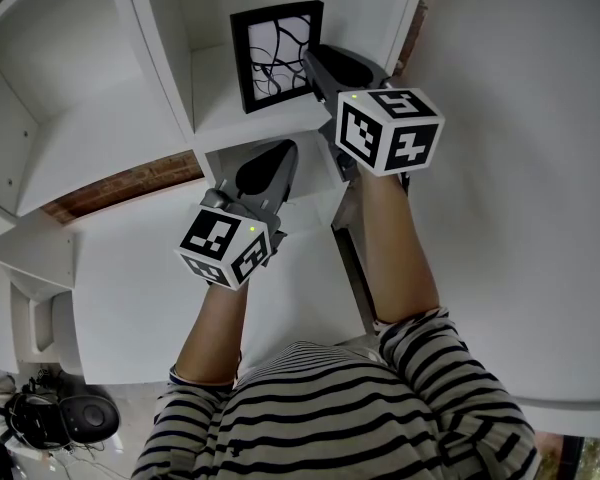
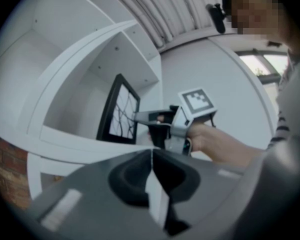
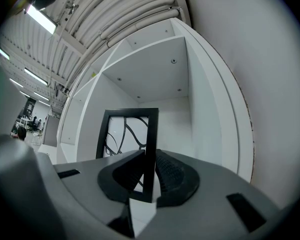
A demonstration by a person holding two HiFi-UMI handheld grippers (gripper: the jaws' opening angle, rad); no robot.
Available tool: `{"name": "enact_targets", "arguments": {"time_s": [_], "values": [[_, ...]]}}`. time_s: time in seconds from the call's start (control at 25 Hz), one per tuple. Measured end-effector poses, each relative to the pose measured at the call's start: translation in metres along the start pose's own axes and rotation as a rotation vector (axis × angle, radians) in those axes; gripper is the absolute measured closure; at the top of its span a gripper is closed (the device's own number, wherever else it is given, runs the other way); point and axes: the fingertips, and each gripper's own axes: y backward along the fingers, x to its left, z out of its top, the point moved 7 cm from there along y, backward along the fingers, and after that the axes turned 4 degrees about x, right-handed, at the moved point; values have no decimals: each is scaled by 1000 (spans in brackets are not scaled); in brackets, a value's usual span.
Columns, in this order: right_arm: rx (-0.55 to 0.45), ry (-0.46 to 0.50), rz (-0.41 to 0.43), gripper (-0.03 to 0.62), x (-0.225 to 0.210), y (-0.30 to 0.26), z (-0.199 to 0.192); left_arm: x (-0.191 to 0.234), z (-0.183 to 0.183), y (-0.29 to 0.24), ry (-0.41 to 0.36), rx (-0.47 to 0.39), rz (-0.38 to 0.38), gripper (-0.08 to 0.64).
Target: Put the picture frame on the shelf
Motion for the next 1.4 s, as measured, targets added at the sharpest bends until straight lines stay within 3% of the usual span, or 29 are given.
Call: {"name": "enact_targets", "arguments": {"time_s": [1.4], "values": [[-14, 53, 5, 532, 3, 1, 0, -1, -1, 0, 16, 5, 6, 548]]}}
